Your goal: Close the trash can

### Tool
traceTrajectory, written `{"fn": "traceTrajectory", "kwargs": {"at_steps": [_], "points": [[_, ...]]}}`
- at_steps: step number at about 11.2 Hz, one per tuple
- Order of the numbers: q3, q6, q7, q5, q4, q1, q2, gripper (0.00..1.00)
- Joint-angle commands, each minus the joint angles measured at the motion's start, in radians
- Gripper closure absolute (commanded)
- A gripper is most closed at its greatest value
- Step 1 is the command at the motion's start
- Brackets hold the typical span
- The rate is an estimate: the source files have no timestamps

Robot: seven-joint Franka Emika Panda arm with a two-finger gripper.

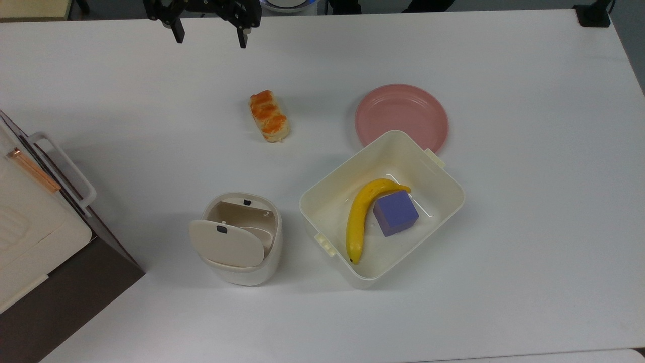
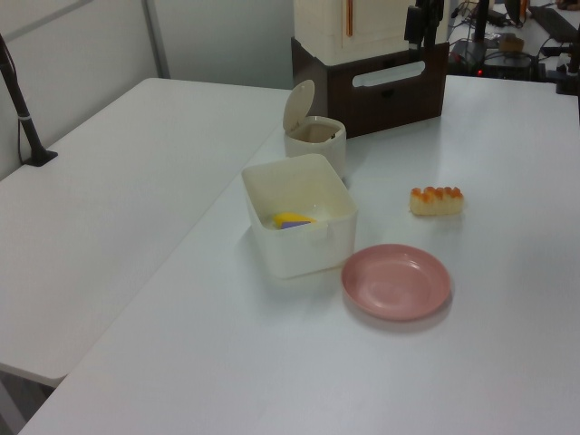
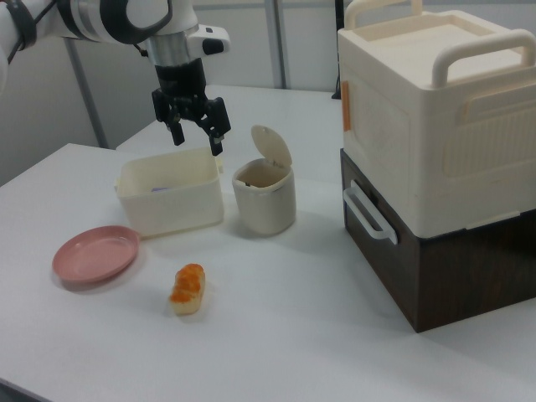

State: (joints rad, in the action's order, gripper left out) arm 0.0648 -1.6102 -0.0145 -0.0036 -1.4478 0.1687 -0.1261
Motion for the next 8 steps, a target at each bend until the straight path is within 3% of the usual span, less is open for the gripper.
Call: {"fn": "traceTrajectory", "kwargs": {"at_steps": [1, 8], "points": [[-0.022, 0.023, -0.027, 0.014, -0.033, -0.018, 0.034, 0.00], [-0.019, 0.022, -0.025, 0.014, -0.045, -0.020, 0.034, 0.00]]}}
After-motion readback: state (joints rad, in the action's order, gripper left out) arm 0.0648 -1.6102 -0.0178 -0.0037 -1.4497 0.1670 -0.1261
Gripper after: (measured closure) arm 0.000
